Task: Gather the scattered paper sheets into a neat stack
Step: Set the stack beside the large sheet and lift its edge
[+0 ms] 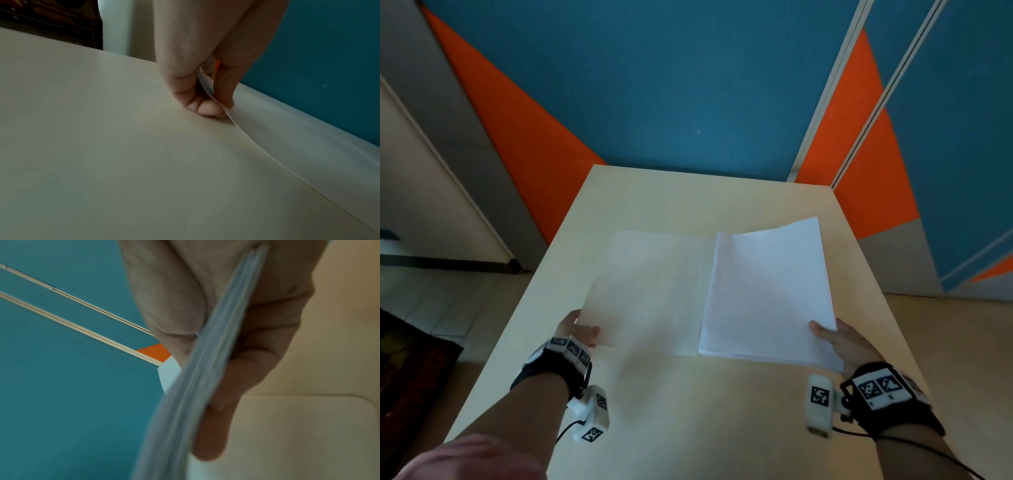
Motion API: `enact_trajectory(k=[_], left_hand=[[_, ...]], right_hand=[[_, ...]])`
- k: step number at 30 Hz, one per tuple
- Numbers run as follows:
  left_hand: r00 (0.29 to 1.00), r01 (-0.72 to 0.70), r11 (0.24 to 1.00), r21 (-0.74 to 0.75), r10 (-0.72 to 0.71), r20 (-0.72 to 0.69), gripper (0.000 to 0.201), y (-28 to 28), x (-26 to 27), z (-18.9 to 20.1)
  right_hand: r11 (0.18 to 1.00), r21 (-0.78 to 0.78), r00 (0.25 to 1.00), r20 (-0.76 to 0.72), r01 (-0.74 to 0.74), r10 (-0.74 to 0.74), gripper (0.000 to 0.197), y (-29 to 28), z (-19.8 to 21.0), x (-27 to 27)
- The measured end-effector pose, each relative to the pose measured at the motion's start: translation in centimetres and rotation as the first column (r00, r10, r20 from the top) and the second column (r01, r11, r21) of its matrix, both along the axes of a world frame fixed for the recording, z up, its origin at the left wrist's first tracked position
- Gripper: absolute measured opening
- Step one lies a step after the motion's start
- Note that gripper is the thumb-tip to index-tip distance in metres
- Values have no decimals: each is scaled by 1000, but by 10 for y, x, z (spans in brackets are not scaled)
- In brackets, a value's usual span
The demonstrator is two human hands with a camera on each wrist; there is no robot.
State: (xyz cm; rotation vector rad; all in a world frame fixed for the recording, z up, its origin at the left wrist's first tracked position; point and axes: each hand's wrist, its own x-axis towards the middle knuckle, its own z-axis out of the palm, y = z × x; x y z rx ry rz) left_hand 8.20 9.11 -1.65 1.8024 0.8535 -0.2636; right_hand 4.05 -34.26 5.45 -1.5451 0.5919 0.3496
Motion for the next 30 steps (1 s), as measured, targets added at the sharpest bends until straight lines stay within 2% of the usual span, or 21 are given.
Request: enact_trajectory(k=[5,7,13,16,17,20,25,30], left_hand=[[998,-51,996,70,49,32,50,-13,-45,5],[994,-99,993,68,96,46,49,-16,-55,5],[991,-133,984,114,129,44,48,-21,-61,8],[989,-146,987,70,143,46,47,-20,-58,8],[991,-134,989,66,132,30,45,-18,-58,7],[987,-159,987,33,158,8,20,-18,-57,7],[990,-139,984,114,136,30,43,-16,-57,1],[994,-108,977,183,110,3,47,-14,-56,2]], right_hand=[[998,-45,998,-46,-47,45,37,-8,-14,-11],[997,-43,997,-45,-67,65,33,-8,-16,-10],[988,-90,992,-53,-123,118,29,-8,-28,3],[984,-108,989,-59,-140,134,25,-8,-36,7],[983,-112,989,-62,-143,137,27,-8,-39,8],[976,-143,984,-84,-166,156,34,-8,-51,10],[962,-216,984,-98,-164,146,38,-7,-67,17],[947,-303,993,-63,-111,96,53,-11,-62,30]])
